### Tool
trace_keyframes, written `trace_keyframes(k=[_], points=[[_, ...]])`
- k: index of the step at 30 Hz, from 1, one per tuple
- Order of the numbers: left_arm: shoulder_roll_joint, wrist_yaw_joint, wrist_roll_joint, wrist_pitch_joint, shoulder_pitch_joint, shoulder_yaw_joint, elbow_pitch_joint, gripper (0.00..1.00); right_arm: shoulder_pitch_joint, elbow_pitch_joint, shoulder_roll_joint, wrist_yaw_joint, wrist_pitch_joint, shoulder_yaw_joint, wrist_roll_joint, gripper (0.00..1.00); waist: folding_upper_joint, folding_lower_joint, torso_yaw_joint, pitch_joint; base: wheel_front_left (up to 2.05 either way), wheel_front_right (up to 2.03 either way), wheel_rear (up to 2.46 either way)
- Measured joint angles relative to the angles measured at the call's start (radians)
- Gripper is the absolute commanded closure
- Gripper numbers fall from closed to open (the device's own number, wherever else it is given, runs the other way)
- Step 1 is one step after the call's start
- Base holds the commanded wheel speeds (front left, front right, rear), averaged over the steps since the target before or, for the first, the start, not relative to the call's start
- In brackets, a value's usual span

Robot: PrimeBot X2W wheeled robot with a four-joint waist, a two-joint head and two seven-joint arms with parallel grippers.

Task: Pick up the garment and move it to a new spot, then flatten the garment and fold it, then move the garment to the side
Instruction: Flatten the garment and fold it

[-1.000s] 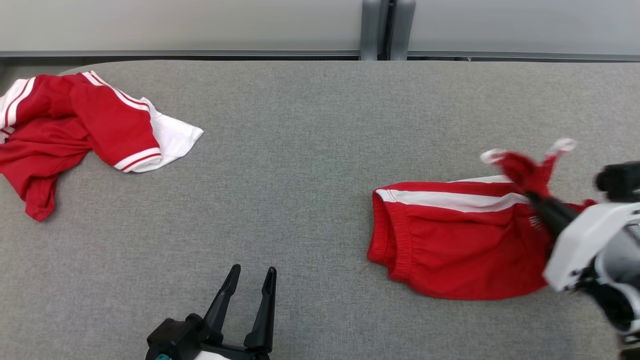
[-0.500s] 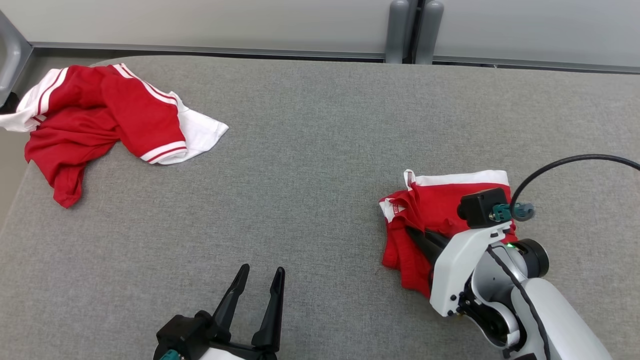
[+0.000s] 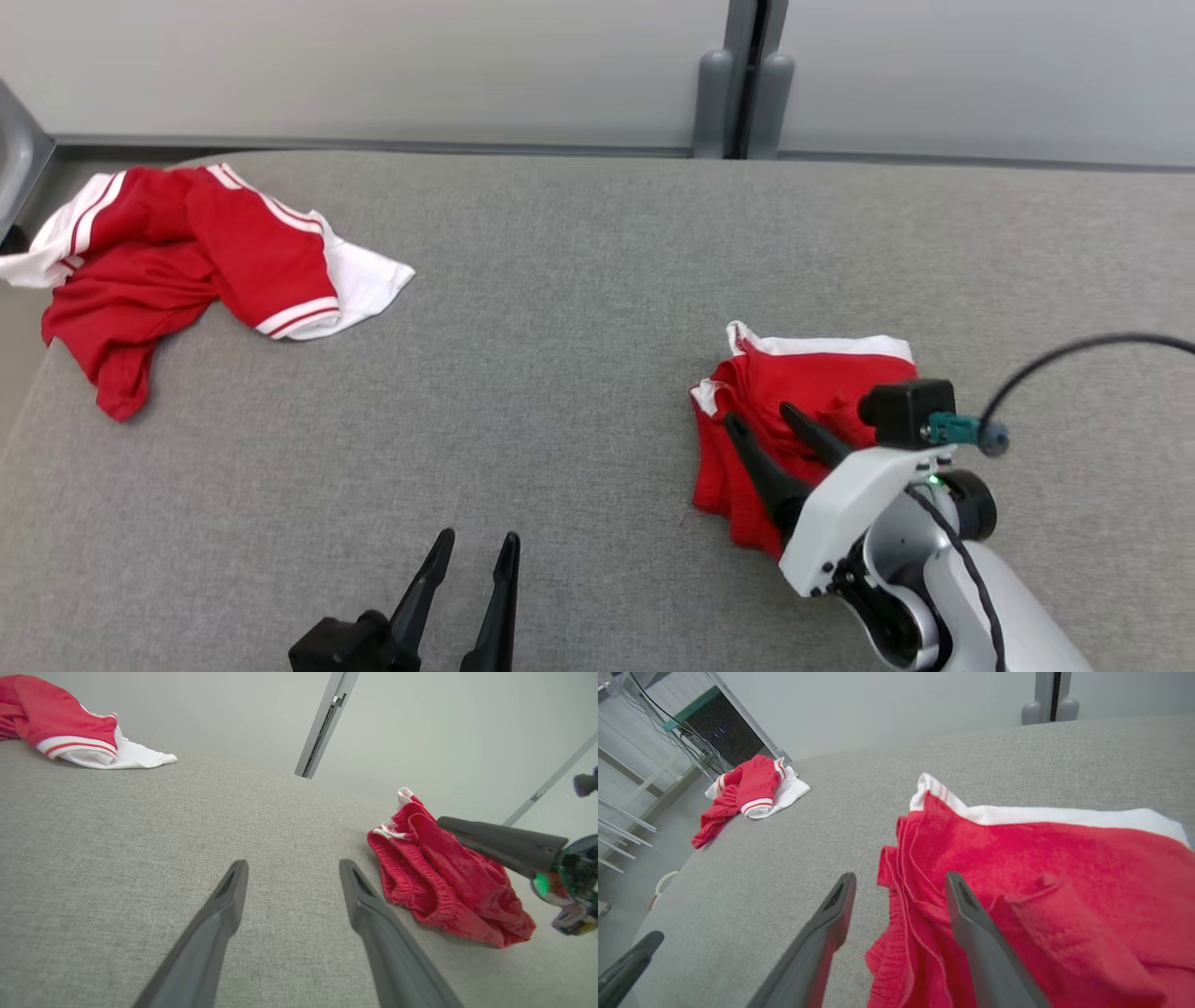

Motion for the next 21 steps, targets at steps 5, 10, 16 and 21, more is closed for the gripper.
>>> trace_keyframes(k=[5, 10, 16, 21], points=[[0.0, 0.003, 0.009, 0.0, 0.051, 0.034, 0.007, 0.0, 0.084, -0.081, -0.003, 0.0, -0.102, -0.022, 0.035, 0.0, 0.0, 0.0, -0.035, -0.054, 0.0, 0.0, 0.0], [0.0, 0.003, 0.017, 0.0, 0.104, 0.067, -0.001, 0.0, 0.202, -0.177, -0.093, 0.0, -0.216, -0.101, 0.0, 0.0, 0.0, 0.0001, -0.078, -0.116, 0.0, 0.0, 0.0], [-0.001, 0.007, 0.02, 0.0, 0.136, 0.117, -0.037, 0.0, 0.361, -0.163, -0.203, 0.0, -0.428, -0.244, -0.136, 0.0, 0.0, 0.0, -0.12, -0.18, 0.0, 0.0, 0.0], [0.0, 0.007, 0.04, 0.0, 0.164, 0.173, -0.048, 0.0, 0.428, -0.085, -0.21, 0.0, -0.498, -0.296, -0.223, 0.0, 0.0, 0.0, -0.12, -0.203, 0.0, 0.0, 0.0]])
